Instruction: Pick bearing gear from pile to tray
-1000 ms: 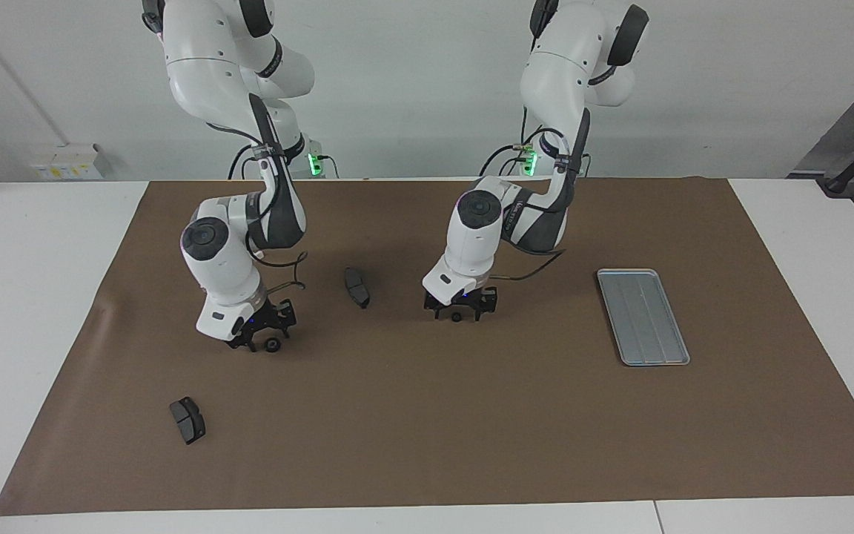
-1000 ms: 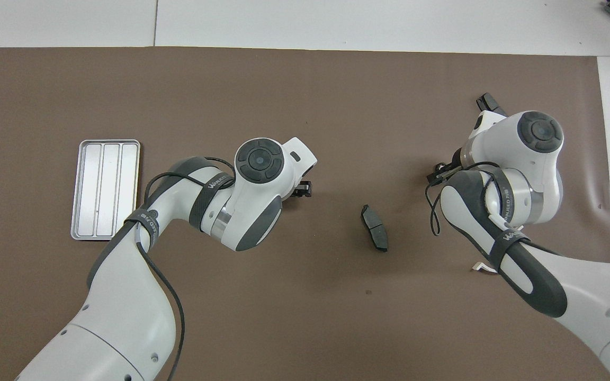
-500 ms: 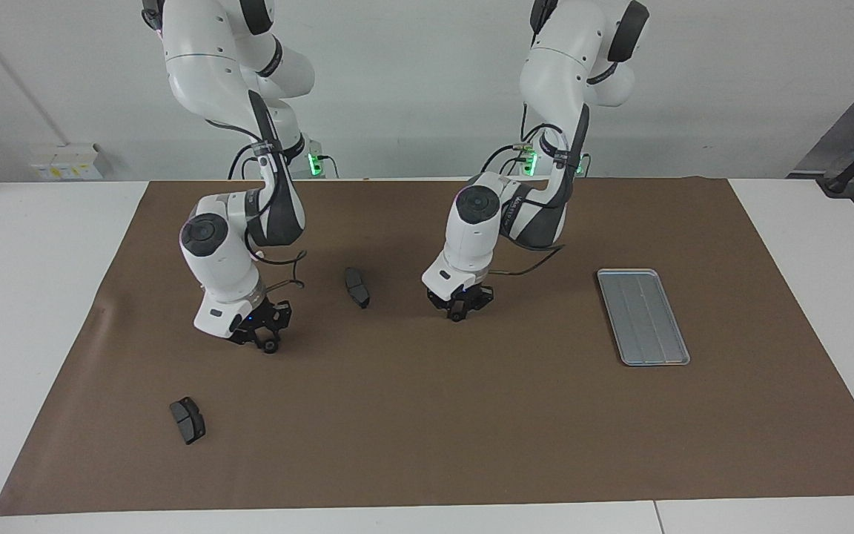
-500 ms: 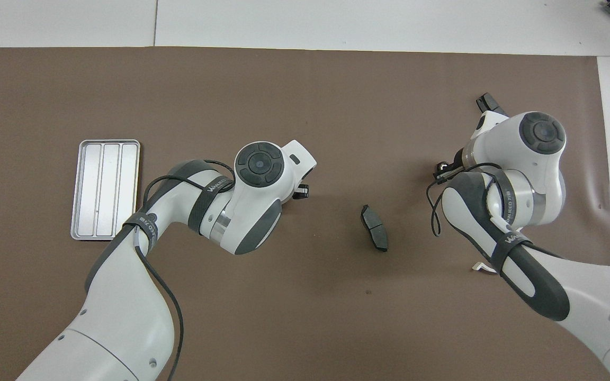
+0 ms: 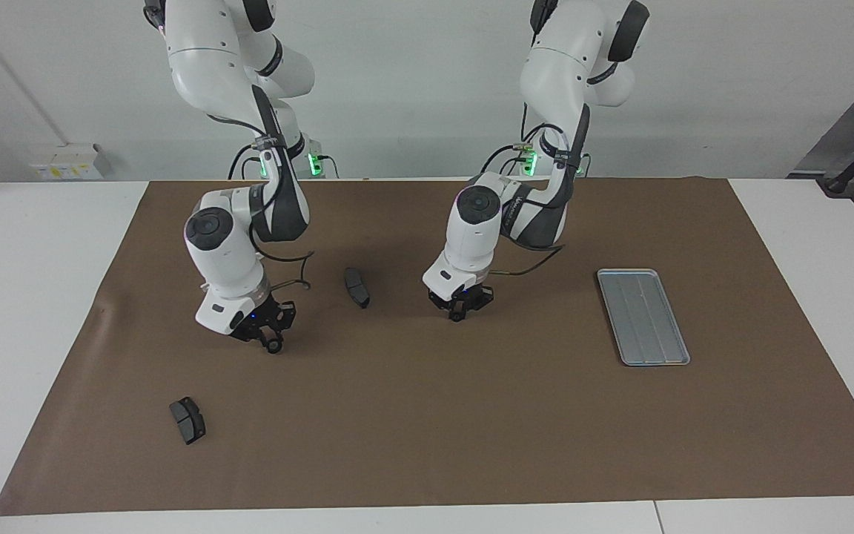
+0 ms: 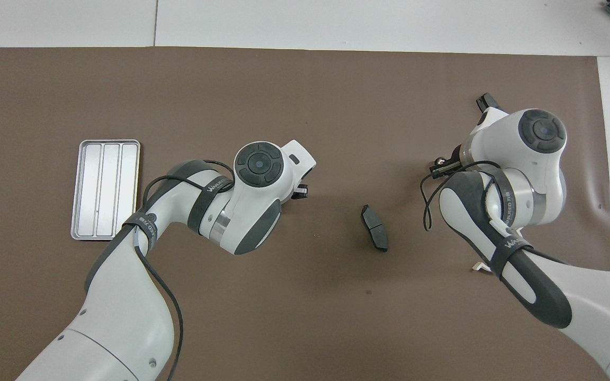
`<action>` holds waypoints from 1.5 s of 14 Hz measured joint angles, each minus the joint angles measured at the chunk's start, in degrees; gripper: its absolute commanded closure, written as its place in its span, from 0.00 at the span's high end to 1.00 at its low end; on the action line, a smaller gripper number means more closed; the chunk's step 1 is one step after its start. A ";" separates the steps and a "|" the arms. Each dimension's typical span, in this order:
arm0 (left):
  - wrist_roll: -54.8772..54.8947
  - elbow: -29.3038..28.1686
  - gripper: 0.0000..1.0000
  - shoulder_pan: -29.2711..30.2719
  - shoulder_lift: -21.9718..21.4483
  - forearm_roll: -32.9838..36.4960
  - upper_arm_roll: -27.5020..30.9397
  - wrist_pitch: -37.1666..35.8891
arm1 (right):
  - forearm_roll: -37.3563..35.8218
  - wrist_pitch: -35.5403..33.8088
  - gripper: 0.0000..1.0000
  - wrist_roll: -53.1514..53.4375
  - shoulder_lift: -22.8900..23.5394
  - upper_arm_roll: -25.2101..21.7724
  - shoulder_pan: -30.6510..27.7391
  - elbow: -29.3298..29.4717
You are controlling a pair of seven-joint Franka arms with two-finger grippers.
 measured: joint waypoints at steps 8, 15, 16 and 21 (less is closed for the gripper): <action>11.92 3.66 0.00 18.43 -3.78 0.02 1.13 -7.72 | 0.03 -11.10 0.00 28.49 -3.35 9.88 0.90 8.67; 34.95 -2.92 0.00 31.12 -7.17 0.01 1.15 -11.14 | -9.06 -7.59 0.00 60.57 0.49 23.01 3.94 10.27; 36.10 -4.67 0.06 31.35 -7.67 0.01 1.12 -10.39 | -11.74 -7.04 0.00 65.20 2.25 24.51 4.74 10.33; 38.03 -9.41 0.98 32.60 -9.40 0.01 1.14 -6.00 | -24.84 -4.87 0.00 82.18 12.27 27.04 9.79 14.33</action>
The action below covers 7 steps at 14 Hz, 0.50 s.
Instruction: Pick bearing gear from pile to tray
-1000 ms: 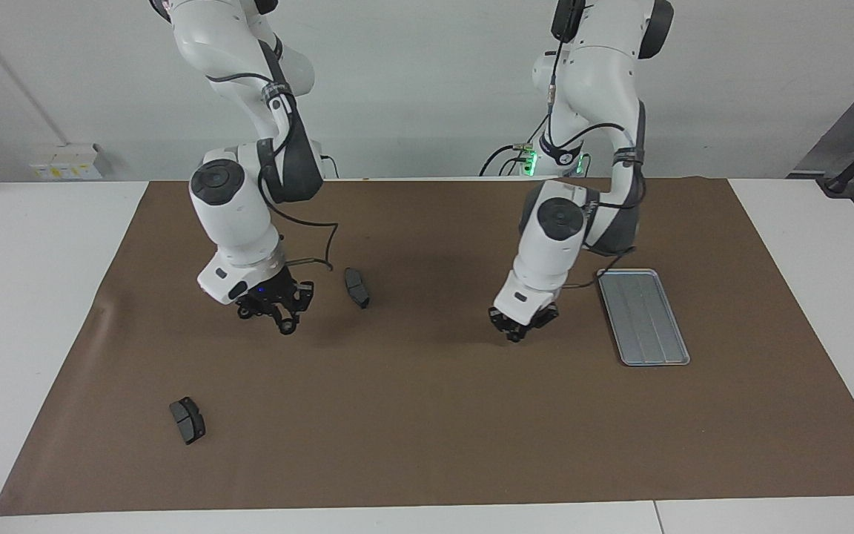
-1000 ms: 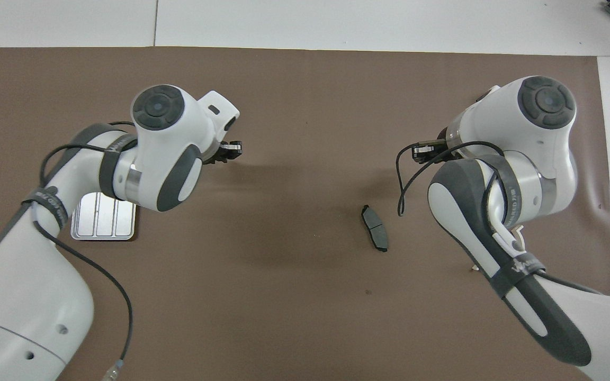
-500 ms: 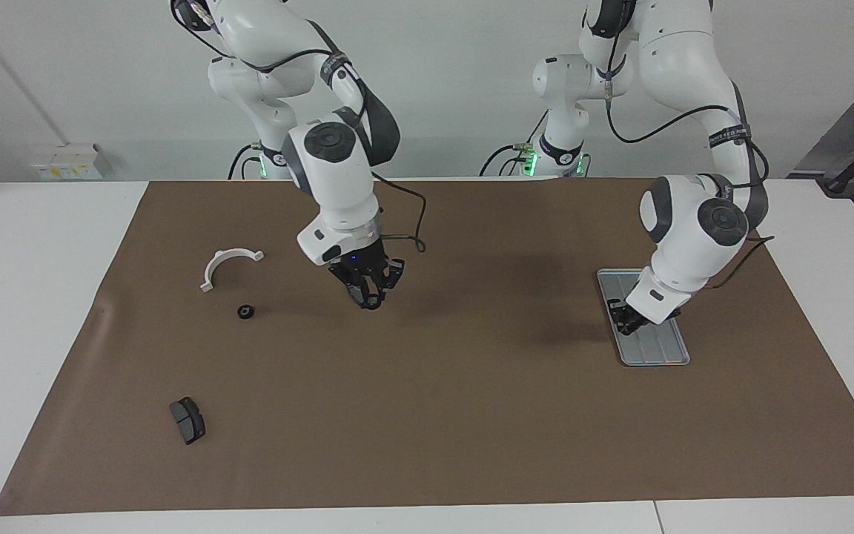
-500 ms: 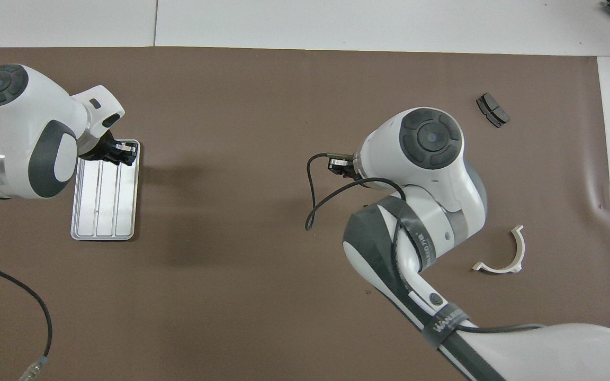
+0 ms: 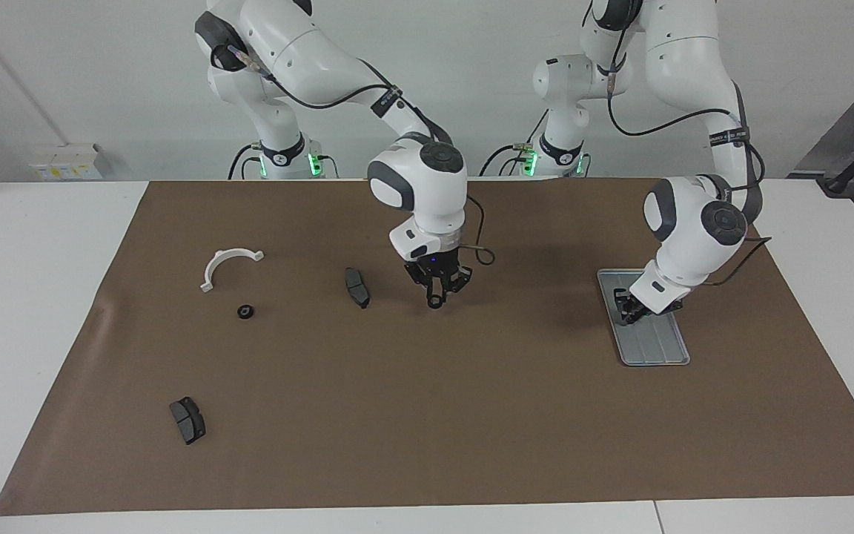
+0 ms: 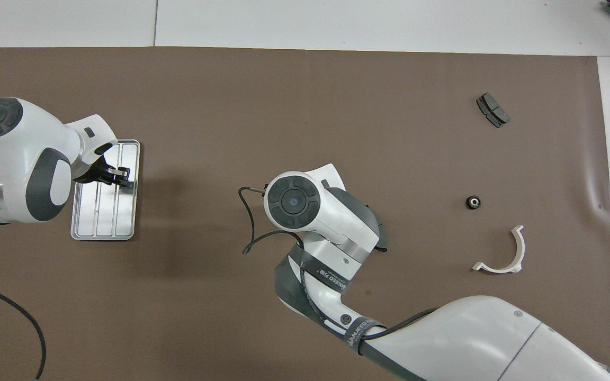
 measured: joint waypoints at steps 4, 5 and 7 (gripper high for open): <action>-0.07 0.44 1.00 0.04 -0.88 0.00 -0.23 1.70 | -0.40 1.49 0.23 0.49 2.06 0.13 0.16 0.60; -0.89 1.04 1.00 -0.03 -0.99 -0.04 -0.53 1.83 | -0.54 1.49 0.35 0.49 2.24 0.19 0.20 0.44; -5.67 2.45 1.00 -1.44 -1.01 -0.05 -1.11 1.84 | -1.04 1.49 0.86 0.53 2.52 0.23 0.23 -0.05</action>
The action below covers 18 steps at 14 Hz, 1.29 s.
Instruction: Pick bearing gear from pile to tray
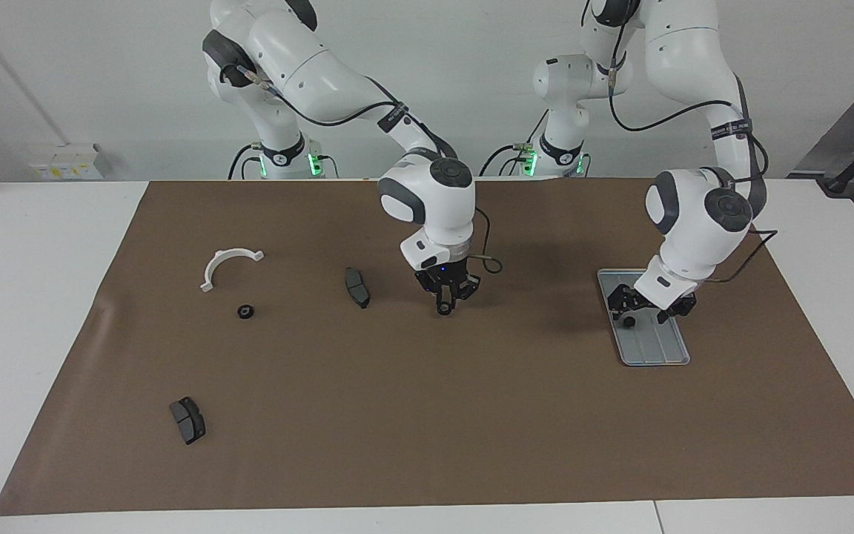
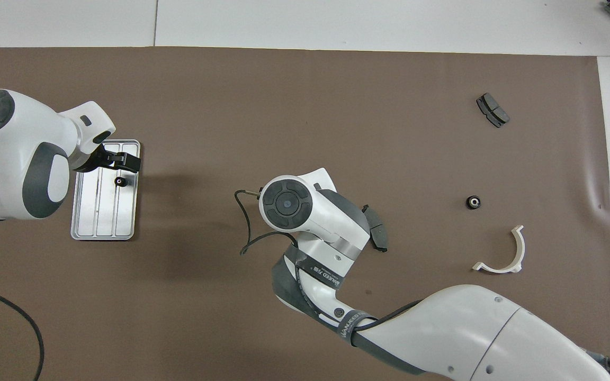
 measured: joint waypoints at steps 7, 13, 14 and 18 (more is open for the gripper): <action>-16.83 0.78 0.93 -10.93 0.18 0.00 -0.57 4.12 | -3.83 -2.52 1.00 -1.56 -3.01 -0.08 -2.53 0.27; -28.04 5.16 0.86 -23.90 4.70 -0.04 -0.64 6.21 | 4.69 -10.62 1.00 -26.95 -12.55 -6.45 -7.96 0.30; -28.67 5.94 0.85 -25.69 5.75 -0.04 -0.63 6.33 | 8.05 -10.96 1.00 -33.82 -13.86 -9.70 -8.00 0.05; -30.34 6.32 0.80 -30.09 9.17 -0.04 -0.55 9.50 | 14.49 -11.45 1.00 -58.44 -16.69 -20.18 -8.47 -2.46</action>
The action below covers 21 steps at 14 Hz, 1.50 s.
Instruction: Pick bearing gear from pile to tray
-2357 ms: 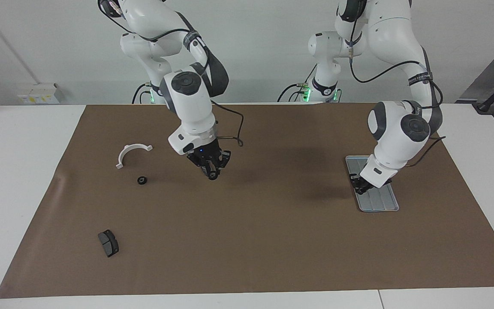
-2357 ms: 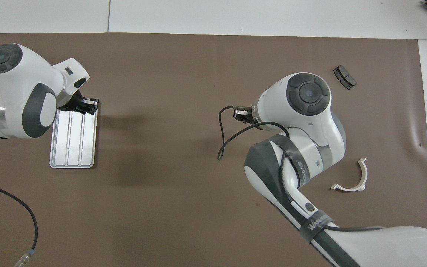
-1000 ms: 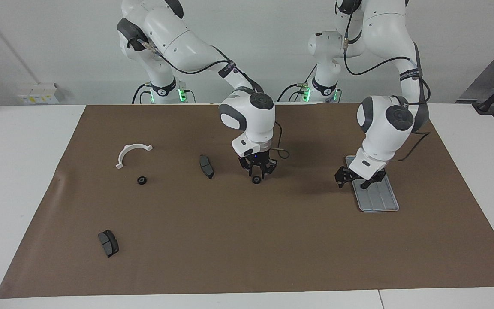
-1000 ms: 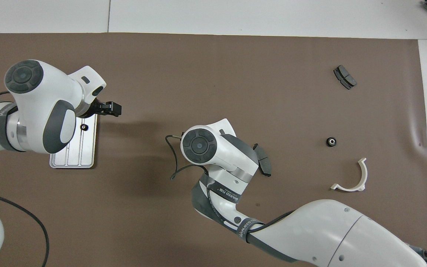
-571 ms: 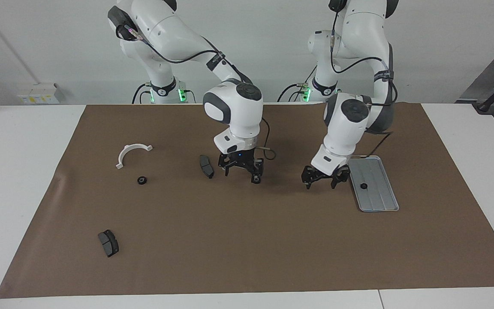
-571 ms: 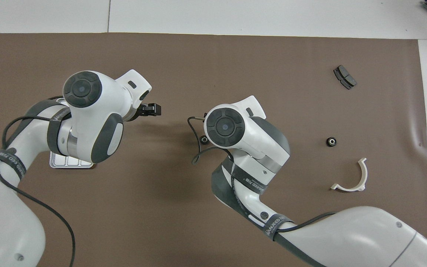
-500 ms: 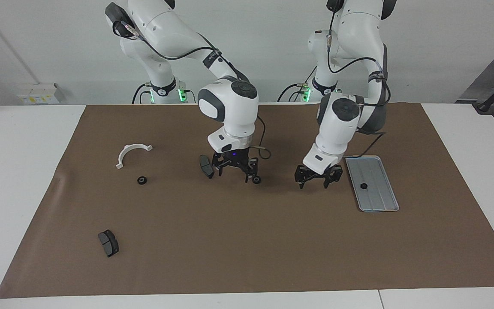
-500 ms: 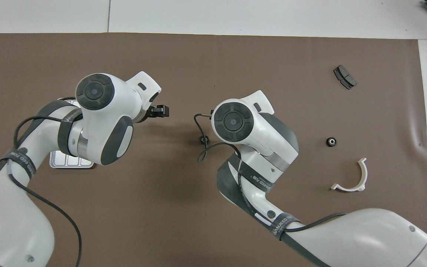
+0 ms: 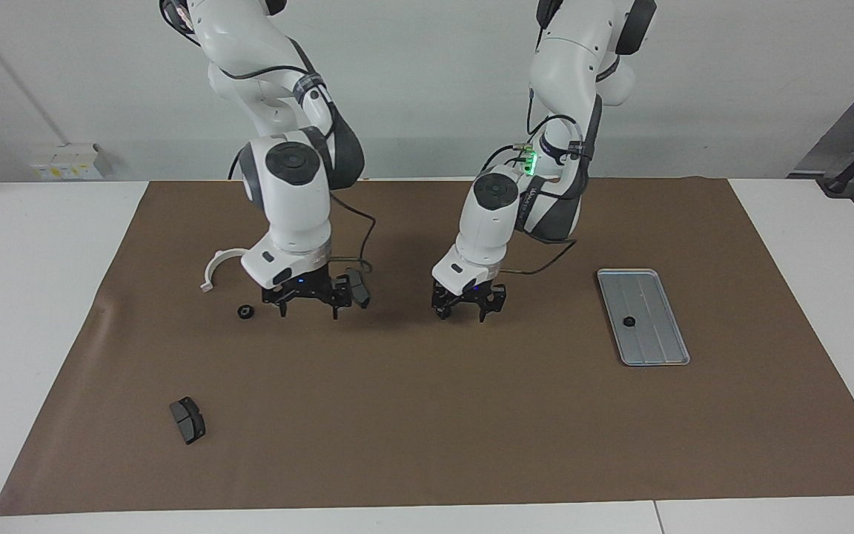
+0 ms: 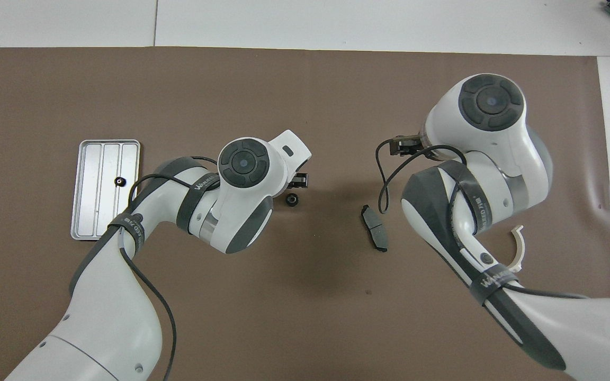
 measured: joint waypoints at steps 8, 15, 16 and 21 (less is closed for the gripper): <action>0.01 -1.56 0.67 -2.13 0.68 0.01 0.01 0.77 | 18.68 12.61 1.00 -43.83 -2.71 -14.85 -0.16 -16.00; 0.03 -2.59 0.35 -2.90 0.61 0.09 0.02 1.51 | 19.39 20.51 1.00 -46.97 -5.76 -15.52 0.18 -27.56; 0.10 -2.61 0.26 -2.90 0.47 0.11 0.07 1.50 | 19.39 20.87 1.00 -47.04 -6.17 -15.52 0.18 -28.32; 0.12 -2.67 0.00 -2.96 0.37 0.12 0.07 1.49 | 19.37 21.51 0.88 -48.75 -6.82 -15.65 0.16 -30.06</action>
